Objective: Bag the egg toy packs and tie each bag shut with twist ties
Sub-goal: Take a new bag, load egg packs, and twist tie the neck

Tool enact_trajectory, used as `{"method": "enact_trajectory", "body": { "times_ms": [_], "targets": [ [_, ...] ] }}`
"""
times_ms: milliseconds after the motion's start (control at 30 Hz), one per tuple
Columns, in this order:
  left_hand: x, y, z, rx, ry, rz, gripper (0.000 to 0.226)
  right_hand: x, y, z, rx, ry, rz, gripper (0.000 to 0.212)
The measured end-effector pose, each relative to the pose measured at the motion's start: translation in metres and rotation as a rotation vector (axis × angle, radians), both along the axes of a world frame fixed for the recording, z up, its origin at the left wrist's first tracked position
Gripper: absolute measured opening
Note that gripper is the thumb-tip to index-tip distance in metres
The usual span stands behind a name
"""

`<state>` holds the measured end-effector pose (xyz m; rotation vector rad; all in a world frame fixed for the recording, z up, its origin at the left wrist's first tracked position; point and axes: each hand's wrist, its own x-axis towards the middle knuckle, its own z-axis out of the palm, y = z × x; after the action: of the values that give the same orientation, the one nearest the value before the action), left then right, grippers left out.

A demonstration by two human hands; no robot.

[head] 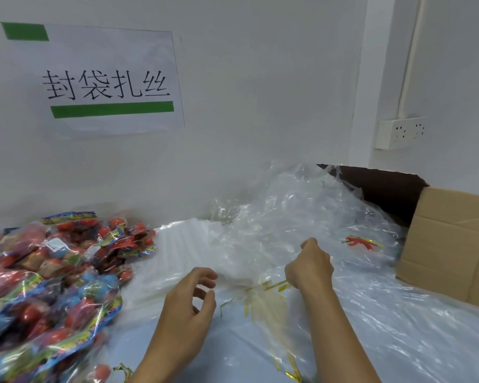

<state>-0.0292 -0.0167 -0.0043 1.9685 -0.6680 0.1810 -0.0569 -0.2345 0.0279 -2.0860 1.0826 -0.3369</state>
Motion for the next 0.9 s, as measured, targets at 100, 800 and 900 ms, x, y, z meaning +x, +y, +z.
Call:
{"method": "enact_trajectory", "body": {
  "times_ms": [100,800,900],
  "targets": [
    [-0.007,-0.004,-0.005,0.031,-0.022,-0.031,0.032,0.0,0.0,0.003,-0.034,0.0,0.037,0.053],
    [0.004,0.0,-0.004,0.067,-0.141,0.059,0.033,0.027,0.056,-0.006,-0.258,0.004,0.458,0.041],
    [0.009,0.003,-0.004,0.037,-0.128,0.135,0.033,0.031,0.061,-0.003,-0.309,-0.183,0.353,0.008]
  ]
}}
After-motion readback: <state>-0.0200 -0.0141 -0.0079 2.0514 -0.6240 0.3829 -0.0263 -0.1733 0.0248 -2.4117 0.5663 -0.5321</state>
